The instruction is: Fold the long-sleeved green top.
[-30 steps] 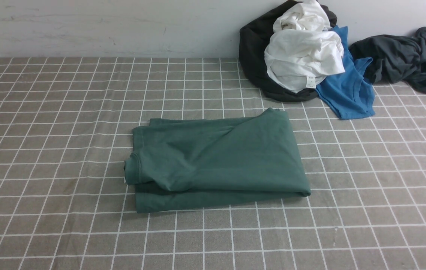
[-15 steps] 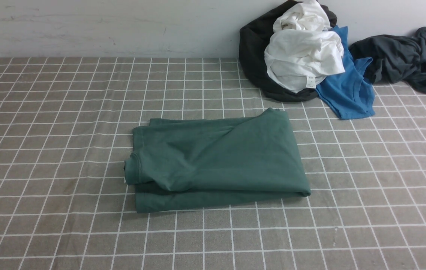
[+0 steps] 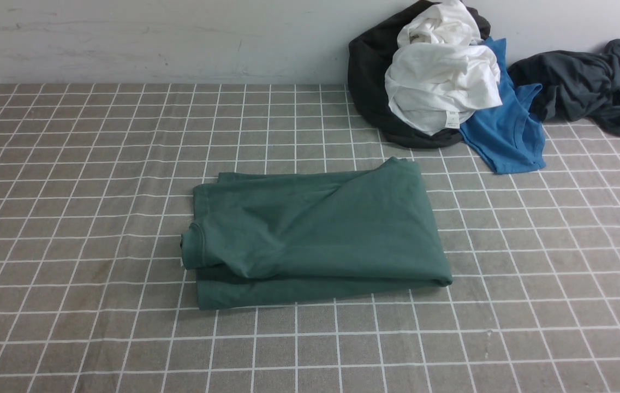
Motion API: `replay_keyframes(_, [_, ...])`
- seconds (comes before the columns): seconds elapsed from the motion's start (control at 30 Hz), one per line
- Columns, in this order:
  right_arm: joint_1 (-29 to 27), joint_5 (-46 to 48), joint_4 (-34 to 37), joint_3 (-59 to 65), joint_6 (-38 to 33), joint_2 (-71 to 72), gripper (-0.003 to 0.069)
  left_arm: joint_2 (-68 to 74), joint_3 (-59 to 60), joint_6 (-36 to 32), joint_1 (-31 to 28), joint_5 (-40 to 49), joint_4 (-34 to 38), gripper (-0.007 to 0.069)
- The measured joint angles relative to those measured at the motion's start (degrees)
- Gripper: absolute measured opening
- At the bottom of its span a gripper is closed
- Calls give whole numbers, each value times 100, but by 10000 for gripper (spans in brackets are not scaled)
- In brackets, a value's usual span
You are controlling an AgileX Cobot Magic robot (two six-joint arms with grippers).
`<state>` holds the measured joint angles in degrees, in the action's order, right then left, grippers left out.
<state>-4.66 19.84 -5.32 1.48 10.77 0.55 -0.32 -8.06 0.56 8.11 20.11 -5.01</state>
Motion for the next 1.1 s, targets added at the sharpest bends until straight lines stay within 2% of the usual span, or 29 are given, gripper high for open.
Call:
replay_keyframes(0.07, [0, 3, 0, 0, 0, 0, -15, -28, 479, 0, -267, -393, 300, -7])
replay_keyframes(0.2, [0, 3, 0, 0, 0, 0, -15, -28, 931, 0, -751, -503, 543, -7])
replay_keyframes(0.3, [0, 3, 0, 0, 0, 0, -15, -28, 961, 0, -885, -416, 589, -7])
replay_keyframes(0.4, [0, 7, 0, 0, 0, 0, -15, -28, 961, 0, -909, -32, 601, -7])
replay_keyframes(1.1, [0, 7, 0, 0, 0, 0, -15, -28, 961, 0, -909, -4, 608, -7])
